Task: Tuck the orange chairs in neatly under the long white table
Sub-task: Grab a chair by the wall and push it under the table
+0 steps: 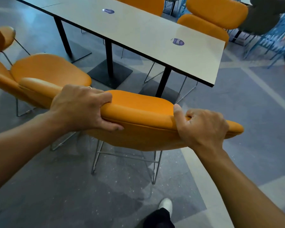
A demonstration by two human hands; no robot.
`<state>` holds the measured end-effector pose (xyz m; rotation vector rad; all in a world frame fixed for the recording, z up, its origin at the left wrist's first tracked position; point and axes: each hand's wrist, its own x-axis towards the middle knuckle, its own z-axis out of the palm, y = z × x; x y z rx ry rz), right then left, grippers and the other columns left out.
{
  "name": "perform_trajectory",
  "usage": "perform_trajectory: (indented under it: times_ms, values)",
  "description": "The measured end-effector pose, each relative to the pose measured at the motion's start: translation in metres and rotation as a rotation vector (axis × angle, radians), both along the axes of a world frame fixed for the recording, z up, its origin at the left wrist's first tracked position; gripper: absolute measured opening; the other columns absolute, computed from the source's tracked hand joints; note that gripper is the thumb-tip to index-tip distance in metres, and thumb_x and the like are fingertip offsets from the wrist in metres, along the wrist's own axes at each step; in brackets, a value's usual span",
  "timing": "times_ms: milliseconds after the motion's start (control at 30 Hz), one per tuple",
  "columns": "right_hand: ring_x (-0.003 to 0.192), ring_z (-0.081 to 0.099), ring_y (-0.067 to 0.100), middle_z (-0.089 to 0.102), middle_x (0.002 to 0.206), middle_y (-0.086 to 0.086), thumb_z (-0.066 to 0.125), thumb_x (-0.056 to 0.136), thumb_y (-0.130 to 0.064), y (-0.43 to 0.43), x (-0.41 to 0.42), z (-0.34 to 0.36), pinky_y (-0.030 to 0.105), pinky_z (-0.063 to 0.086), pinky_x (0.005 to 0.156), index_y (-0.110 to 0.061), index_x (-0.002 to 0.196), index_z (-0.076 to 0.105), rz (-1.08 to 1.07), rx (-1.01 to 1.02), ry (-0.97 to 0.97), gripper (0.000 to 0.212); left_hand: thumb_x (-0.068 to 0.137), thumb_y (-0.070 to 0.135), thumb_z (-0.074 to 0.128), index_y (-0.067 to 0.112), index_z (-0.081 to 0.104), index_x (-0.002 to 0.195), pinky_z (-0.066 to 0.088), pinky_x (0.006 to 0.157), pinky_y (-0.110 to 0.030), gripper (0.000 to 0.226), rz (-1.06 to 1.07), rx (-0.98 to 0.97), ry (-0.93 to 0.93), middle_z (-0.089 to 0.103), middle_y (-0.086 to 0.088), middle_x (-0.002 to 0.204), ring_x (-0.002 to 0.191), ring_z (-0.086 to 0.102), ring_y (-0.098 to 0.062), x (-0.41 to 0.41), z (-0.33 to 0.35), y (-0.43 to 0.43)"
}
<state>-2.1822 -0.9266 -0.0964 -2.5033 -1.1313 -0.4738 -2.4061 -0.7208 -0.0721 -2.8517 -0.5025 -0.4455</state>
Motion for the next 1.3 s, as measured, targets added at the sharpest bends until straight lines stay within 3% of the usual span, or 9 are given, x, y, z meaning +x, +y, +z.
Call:
perform_trajectory:
  times_ms: [167, 400, 533, 833, 1167, 1300]
  values:
    - [0.048, 0.038, 0.013, 0.041, 0.045, -0.003, 0.028, 0.091, -0.069, 0.029, 0.014, 0.008, 0.026, 0.020, 0.055, -0.018, 0.048, 0.050, -0.054, -0.002, 0.008, 0.071, 0.063, 0.098, 0.027, 0.025, 0.058, 0.079, 0.024, 0.052, -0.023, 0.081, -0.018, 0.008, -0.019, 0.061, 0.004, 0.066, 0.052, 0.044, -0.016, 0.017, 0.009, 0.029]
    - [0.049, 0.042, 0.017, 0.042, 0.045, -0.003, 0.031, 0.091, -0.069, 0.059, 0.034, 0.005, 0.028, 0.026, 0.058, -0.018, 0.048, 0.053, -0.101, 0.021, 0.024, 0.070, 0.062, 0.099, 0.024, 0.027, 0.055, 0.077, 0.021, 0.050, -0.021, 0.080, -0.038, 0.007, 0.001, 0.050, 0.010, 0.063, 0.051, 0.042, -0.013, 0.045, 0.010, 0.064]
    - [0.048, 0.037, 0.014, 0.041, 0.045, -0.003, 0.030, 0.091, -0.068, 0.083, 0.038, 0.004, 0.027, 0.019, 0.056, -0.017, 0.048, 0.052, -0.139, 0.042, 0.018, 0.070, 0.061, 0.100, 0.023, 0.027, 0.056, 0.077, 0.023, 0.051, -0.021, 0.081, -0.057, -0.017, 0.010, 0.046, 0.012, 0.062, 0.050, 0.044, -0.013, 0.058, 0.009, 0.094]
    - [0.049, 0.037, 0.013, 0.044, 0.048, -0.003, 0.029, 0.090, -0.069, 0.129, 0.054, 0.007, 0.030, 0.029, 0.061, -0.018, 0.051, 0.056, -0.178, 0.024, 0.045, 0.069, 0.055, 0.102, 0.022, 0.029, 0.057, 0.083, 0.036, 0.053, -0.025, 0.086, -0.070, -0.055, 0.011, 0.051, 0.010, 0.064, 0.054, 0.051, -0.015, 0.087, 0.008, 0.151]
    - [0.048, 0.036, 0.015, 0.037, 0.049, -0.005, 0.035, 0.092, -0.063, 0.170, 0.053, 0.004, 0.032, 0.033, 0.062, -0.022, 0.049, 0.041, -0.180, 0.014, 0.053, 0.060, 0.056, 0.102, 0.026, 0.031, 0.057, 0.085, 0.031, 0.052, -0.022, 0.082, -0.103, -0.119, 0.057, 0.050, 0.013, 0.068, 0.057, 0.049, -0.010, 0.104, 0.007, 0.202]
    - [0.049, 0.037, 0.016, 0.033, 0.049, -0.007, 0.037, 0.093, -0.061, 0.174, 0.046, 0.001, 0.033, 0.036, 0.061, -0.024, 0.050, 0.038, -0.156, 0.029, 0.042, 0.057, 0.058, 0.101, 0.026, 0.030, 0.060, 0.087, 0.037, 0.053, -0.023, 0.084, -0.120, -0.134, 0.061, 0.052, 0.013, 0.071, 0.059, 0.049, -0.010, 0.100, 0.003, 0.212]
